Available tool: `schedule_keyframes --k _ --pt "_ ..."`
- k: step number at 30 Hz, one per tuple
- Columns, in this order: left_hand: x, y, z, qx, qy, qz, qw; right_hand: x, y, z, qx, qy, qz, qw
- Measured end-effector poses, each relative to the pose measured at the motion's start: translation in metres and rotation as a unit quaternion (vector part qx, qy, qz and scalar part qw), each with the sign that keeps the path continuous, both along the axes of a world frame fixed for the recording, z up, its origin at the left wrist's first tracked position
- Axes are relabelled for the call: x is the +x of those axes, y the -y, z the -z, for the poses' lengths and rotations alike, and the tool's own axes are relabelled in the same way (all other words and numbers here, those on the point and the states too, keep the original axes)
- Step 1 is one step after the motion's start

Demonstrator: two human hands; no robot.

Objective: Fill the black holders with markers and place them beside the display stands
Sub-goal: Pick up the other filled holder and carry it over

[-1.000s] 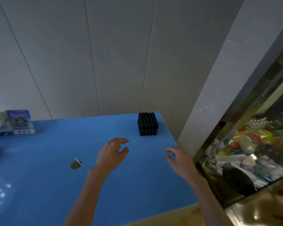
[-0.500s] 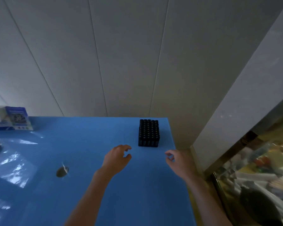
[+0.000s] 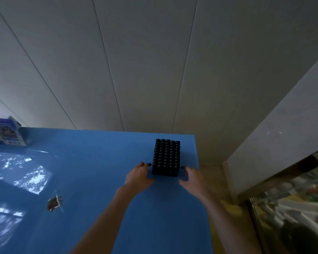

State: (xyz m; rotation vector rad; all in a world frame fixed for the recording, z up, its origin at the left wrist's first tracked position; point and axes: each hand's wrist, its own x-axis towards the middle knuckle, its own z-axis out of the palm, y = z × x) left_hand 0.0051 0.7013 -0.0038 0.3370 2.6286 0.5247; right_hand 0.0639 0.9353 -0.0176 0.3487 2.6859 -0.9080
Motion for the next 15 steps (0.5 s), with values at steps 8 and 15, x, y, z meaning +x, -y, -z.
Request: schedule_keyframes --k 8,15 --pt "-0.03 -0.018 0.02 0.012 -0.016 0.01 1.0 -0.041 0.006 0.024 0.036 -0.02 0.002 0.999" --pt "-0.04 -0.027 0.027 0.062 0.008 -0.057 0.996 -0.046 0.005 0.038 -0.025 -0.047 0.035 0.998"
